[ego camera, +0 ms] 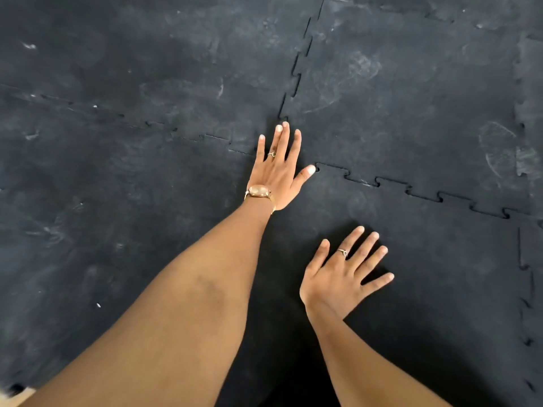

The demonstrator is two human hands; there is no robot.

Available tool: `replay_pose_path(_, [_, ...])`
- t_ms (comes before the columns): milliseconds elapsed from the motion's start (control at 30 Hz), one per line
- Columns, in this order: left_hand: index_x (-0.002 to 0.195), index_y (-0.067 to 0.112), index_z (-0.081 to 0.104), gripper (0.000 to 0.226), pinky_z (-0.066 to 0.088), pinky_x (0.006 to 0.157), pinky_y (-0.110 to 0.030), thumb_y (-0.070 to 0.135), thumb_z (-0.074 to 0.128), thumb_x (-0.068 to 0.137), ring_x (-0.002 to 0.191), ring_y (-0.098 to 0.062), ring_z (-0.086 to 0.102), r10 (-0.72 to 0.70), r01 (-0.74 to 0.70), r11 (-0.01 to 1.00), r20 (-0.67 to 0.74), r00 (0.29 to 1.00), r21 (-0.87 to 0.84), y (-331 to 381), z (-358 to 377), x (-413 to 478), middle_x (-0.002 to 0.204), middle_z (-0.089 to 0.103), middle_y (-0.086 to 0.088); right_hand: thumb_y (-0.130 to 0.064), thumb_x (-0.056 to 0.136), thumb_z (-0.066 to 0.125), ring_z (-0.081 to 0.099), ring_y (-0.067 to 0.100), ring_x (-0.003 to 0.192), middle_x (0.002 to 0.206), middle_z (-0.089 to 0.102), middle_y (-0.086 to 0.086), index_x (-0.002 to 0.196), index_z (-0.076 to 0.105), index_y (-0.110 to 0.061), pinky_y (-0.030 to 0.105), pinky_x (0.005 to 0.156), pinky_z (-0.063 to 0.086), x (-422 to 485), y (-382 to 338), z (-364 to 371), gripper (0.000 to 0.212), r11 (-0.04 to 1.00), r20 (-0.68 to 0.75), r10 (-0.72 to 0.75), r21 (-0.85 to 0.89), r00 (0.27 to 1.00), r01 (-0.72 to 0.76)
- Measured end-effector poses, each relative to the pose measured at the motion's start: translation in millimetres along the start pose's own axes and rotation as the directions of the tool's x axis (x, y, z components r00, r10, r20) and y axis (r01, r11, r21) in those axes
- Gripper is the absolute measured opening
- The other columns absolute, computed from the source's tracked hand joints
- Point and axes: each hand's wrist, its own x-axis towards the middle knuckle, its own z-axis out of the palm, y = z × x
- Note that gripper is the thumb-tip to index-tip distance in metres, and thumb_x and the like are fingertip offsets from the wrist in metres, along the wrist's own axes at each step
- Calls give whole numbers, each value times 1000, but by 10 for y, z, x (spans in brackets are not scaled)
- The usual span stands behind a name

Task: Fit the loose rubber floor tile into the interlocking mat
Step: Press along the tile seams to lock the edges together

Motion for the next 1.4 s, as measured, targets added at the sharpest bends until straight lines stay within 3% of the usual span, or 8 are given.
replay_pose_path(200, [155,7,-5,66,-7,122,-39,41,22,105,150,-21,-12,50,-22,918,58,997,-397,26,-257,-138,163,-11,-11,-51,101,12,-11,32,153,167,-6,9,160,-2,-17,66,118,-6,14,3,4,69,1000,0,-25,1,1000,25])
replay_pose_path(367, [156,17,6,64,10,109,-5,49,20,103,142,8,10,-243,37,313,-42,969,-949,-31,-701,-674,164,6,3,-50,103,14,-9,35,153,167,-4,11,160,2,-14,68,117,-5,1,14,19,68,999,-18,-50,15,999,50])
replay_pose_path(433, [156,15,11,64,12,101,5,50,20,103,133,18,13,-371,-57,369,-203,906,-928,-108,-808,-733,163,9,3,-49,103,14,-8,35,153,167,-4,12,160,3,-14,68,117,-3,1,15,13,68,999,-21,-47,20,999,48])
replay_pose_path(533, [154,7,-9,66,-1,122,-29,33,26,104,150,-14,-6,-151,-125,576,-256,955,-808,-5,-608,-658,164,-7,-11,-49,103,15,-6,36,153,167,-1,12,160,4,-13,68,117,-3,0,17,25,68,999,-43,-54,5,998,54])
replay_pose_path(633, [154,6,-7,69,-6,122,-45,40,25,104,150,-30,-11,94,-113,982,-134,986,-148,82,8,-601,163,-7,-16,-48,103,15,-4,36,153,167,1,12,160,5,-14,67,117,-4,-10,22,49,67,999,-58,-51,-3,997,51])
replay_pose_path(1133, [155,7,-4,66,-5,123,-39,37,28,105,150,-21,-11,185,-188,932,-39,982,-310,38,-98,-702,164,-3,-10,-52,101,12,-7,32,154,168,1,7,160,5,-16,63,120,-4,-482,344,99,70,981,-63,-191,-35,980,189])
replay_pose_path(1300, [153,6,-12,74,-11,120,-26,41,30,103,151,-27,-3,164,-370,794,-416,895,-483,126,-227,-1048,164,-1,-12,-51,101,16,-5,33,154,167,4,8,160,8,-15,63,119,-5,-483,347,110,69,980,-71,-199,-20,978,198])
replay_pose_path(1400, [153,8,-13,76,-1,123,-40,42,33,102,150,-25,-9,232,-355,865,-344,910,-356,168,-60,-1145,162,-12,-12,-51,102,17,-5,34,154,167,4,9,160,8,-15,64,119,-5,-474,356,115,69,979,-80,-205,-20,976,204])
